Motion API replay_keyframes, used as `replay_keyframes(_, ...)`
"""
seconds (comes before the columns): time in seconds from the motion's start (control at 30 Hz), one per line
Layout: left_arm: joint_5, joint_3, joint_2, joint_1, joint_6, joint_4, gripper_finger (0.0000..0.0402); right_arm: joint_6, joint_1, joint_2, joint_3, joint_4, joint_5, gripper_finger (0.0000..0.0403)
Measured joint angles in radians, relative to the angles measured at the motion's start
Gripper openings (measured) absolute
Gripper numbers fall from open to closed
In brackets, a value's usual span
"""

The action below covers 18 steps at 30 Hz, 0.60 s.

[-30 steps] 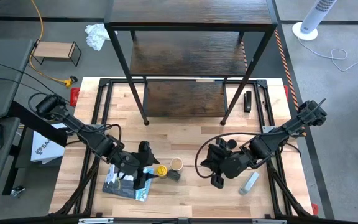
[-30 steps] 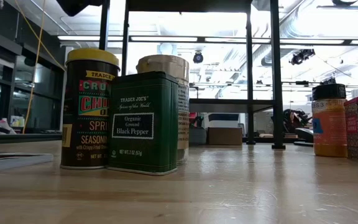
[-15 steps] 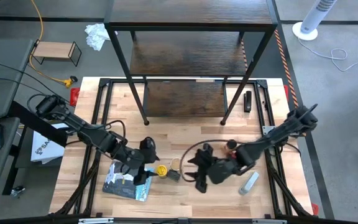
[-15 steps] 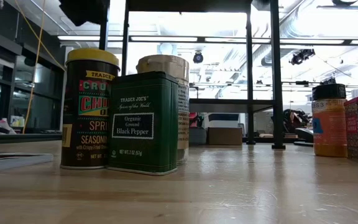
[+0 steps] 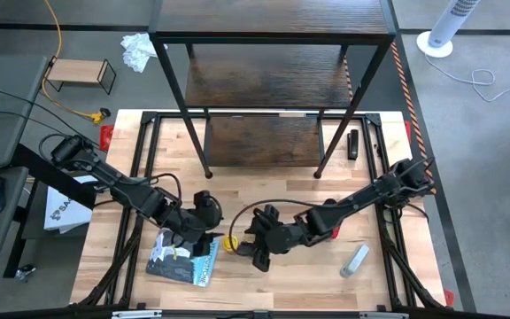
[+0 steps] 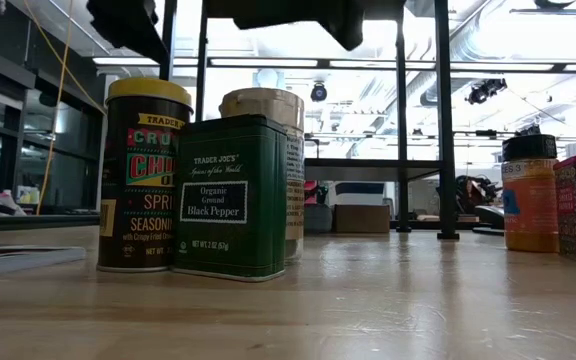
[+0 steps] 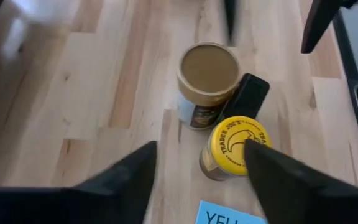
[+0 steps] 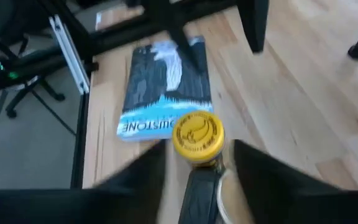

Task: Shelf spices
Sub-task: Put the gold seasoning bottle on the shelf

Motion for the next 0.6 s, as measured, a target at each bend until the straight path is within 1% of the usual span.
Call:
replay_keyframes(0.1, -0.039, 0.0, -0.001, -0.008, -0.069, -0.015, 0.0123, 0.006, -0.021, 0.012, 0.02, -0.047, -0.047, 0.005)
replay_keyframes(0.13, -0.045, 0.0, -0.001, -0.011, -0.098, -0.021, 0.0085, 0.003, -0.026, 0.014, 0.02, -0.052, -0.052, 0.0026)
replay_keyframes(0.17, -0.046, 0.0, -0.001, -0.014, -0.128, -0.02, 0.0046, 0.003, -0.032, 0.014, 0.02, -0.053, -0.048, 0.0019)
replay_keyframes(0.2, -0.049, 0.0, -0.001, -0.017, -0.158, -0.016, 0.0024, 0.007, -0.038, 0.014, 0.02, -0.05, -0.038, 0.0019)
replay_keyframes(0.23, -0.06, 0.0, -0.001, -0.021, -0.194, -0.017, 0.0016, 0.01, -0.045, 0.013, 0.021, -0.046, -0.028, 0.0015)
replay_keyframes(0.3, -0.102, 0.0, -0.001, -0.03, -0.249, -0.019, 0.0013, 0.014, -0.061, 0.013, 0.021, -0.046, -0.032, 0.0004)
replay_keyframes(0.43, -0.167, 0.0, -0.002, -0.04, -0.33, -0.019, 0.0003, 0.042, -0.094, 0.035, 0.021, -0.044, -0.087, 0.0001)
replay_keyframes(0.6, -0.176, 0.0, -0.002, -0.04, -0.349, -0.019, 0.0001, 0.042, -0.105, 0.062, 0.02, -0.003, -0.126, 0.0001)
